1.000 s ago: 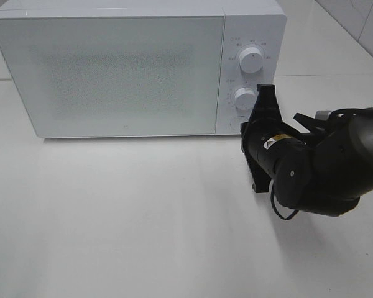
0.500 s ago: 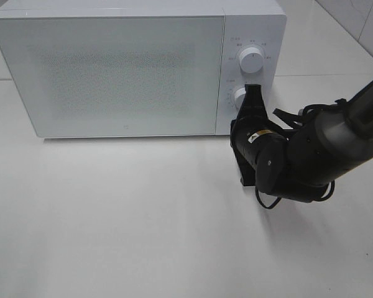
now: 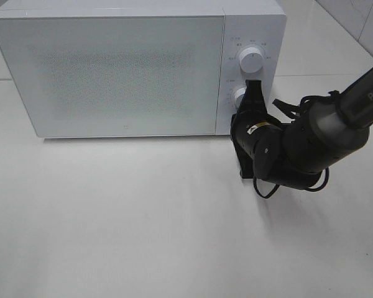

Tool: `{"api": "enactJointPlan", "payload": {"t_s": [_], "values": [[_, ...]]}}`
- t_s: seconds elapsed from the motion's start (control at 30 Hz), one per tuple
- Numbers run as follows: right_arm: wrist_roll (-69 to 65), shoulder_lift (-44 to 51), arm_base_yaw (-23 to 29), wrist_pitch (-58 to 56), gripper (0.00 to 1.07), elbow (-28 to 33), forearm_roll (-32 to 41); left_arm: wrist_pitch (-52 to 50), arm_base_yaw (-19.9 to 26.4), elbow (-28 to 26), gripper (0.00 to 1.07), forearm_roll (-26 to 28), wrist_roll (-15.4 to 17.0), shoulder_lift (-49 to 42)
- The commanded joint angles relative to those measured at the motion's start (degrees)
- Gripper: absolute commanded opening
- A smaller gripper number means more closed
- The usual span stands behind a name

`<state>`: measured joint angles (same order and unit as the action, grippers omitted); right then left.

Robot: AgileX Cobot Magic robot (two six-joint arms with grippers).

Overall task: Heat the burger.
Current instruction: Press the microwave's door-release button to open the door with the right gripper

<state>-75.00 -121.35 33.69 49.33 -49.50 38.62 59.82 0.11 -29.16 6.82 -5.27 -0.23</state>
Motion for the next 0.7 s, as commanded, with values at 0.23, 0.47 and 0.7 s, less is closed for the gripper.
{"api": "enactJointPlan", "payload": {"t_s": [0.23,0.47,0.7], "values": [[-0.5,-1.1,-0.4,0.3,0.00,-0.5,-0.5,-0.4,0.3,0.2,0.98,0.3,0.4,-1.1],[-0.5,-1.1,-0.4,2.9,0.00,-0.5,-0.5,-0.4,0.3,0.2,0.98,0.3,0.4,-1.1],[-0.5,-1.1,-0.4,3.6,0.00,-0.5,-0.5,-0.4,0.3,0.2,0.98,0.3,0.4,-1.1]]}}
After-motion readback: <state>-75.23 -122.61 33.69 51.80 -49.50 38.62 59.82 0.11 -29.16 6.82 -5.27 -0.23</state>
